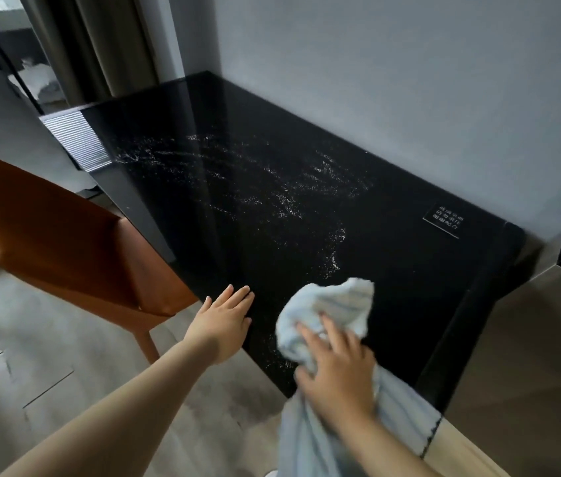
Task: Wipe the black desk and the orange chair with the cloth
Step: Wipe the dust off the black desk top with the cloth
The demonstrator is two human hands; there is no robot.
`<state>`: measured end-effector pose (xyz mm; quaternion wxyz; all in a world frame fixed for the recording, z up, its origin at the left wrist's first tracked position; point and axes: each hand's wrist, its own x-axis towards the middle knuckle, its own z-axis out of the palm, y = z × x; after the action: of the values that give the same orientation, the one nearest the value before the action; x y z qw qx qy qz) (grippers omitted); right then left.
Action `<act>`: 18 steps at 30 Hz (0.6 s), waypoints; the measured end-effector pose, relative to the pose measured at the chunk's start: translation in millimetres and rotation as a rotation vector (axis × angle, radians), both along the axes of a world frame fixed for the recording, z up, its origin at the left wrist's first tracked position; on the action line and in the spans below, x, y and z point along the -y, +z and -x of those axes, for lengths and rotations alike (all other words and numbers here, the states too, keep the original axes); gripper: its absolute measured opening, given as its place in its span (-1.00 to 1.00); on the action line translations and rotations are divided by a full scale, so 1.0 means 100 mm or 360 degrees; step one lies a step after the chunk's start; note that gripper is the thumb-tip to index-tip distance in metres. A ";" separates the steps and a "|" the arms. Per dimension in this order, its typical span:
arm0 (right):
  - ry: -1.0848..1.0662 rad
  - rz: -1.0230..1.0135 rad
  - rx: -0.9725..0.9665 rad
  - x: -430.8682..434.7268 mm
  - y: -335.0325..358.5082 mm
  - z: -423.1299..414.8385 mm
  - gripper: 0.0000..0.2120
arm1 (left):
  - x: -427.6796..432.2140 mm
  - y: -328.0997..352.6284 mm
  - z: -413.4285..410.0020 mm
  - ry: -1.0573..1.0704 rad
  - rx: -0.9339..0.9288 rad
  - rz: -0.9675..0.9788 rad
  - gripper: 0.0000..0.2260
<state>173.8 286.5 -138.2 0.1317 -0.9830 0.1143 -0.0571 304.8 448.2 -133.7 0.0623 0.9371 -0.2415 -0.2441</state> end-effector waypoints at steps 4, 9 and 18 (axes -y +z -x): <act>0.0240 -0.0008 0.0066 -0.03 -0.02 0.03 -0.48 | -0.08 -0.01 -0.07 -0.0114 0.0098 -0.0023 -0.55; -0.0778 0.0062 -0.0044 0.46 -0.02 -0.05 -0.46 | -0.25 0.02 -0.26 -0.0400 0.0243 -0.0028 -0.56; -0.0231 0.0108 0.0177 -0.66 -0.02 -0.27 -0.44 | -0.72 -0.10 -0.72 -0.0307 0.0319 -0.0050 -0.44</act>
<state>200.8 353.0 -140.5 0.1000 -0.9714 0.1757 -0.1247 377.2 520.4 -143.8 -0.0004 0.9301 -0.3317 -0.1580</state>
